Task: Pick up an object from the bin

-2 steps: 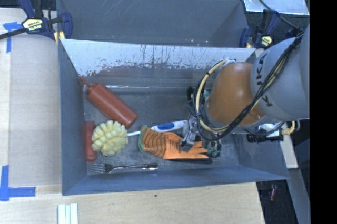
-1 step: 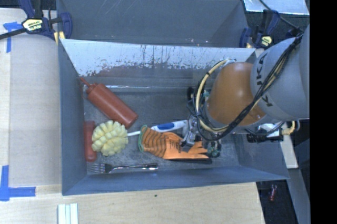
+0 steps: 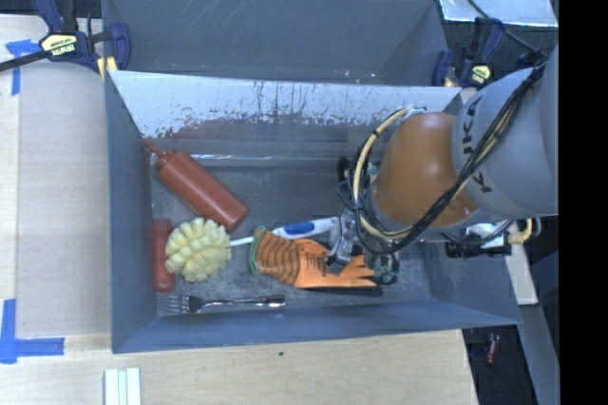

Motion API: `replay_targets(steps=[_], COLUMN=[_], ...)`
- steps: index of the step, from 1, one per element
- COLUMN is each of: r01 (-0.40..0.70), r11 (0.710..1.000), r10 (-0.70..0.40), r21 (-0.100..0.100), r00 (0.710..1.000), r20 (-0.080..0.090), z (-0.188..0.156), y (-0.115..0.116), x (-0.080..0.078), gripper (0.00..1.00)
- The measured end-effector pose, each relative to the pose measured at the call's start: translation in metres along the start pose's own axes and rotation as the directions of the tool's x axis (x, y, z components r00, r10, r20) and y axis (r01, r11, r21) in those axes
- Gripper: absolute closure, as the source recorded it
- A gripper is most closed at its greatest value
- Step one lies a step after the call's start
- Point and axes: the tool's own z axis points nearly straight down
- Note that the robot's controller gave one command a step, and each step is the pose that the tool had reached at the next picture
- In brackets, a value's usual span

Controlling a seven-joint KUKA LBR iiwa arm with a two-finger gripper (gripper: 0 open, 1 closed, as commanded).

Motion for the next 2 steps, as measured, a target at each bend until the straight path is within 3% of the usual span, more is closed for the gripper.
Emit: replay_targets(steps=[1,2], r01=[0.000,0.000], r11=[1.000,1.000], r10=[0.000,0.000], r21=[0.000,0.001], r00=[1.000,1.000], r20=[0.000,0.000], z=[0.0000,0.0002], y=[0.0000,-0.0004], x=[0.0000,0.0000], gripper=[1.00,0.00])
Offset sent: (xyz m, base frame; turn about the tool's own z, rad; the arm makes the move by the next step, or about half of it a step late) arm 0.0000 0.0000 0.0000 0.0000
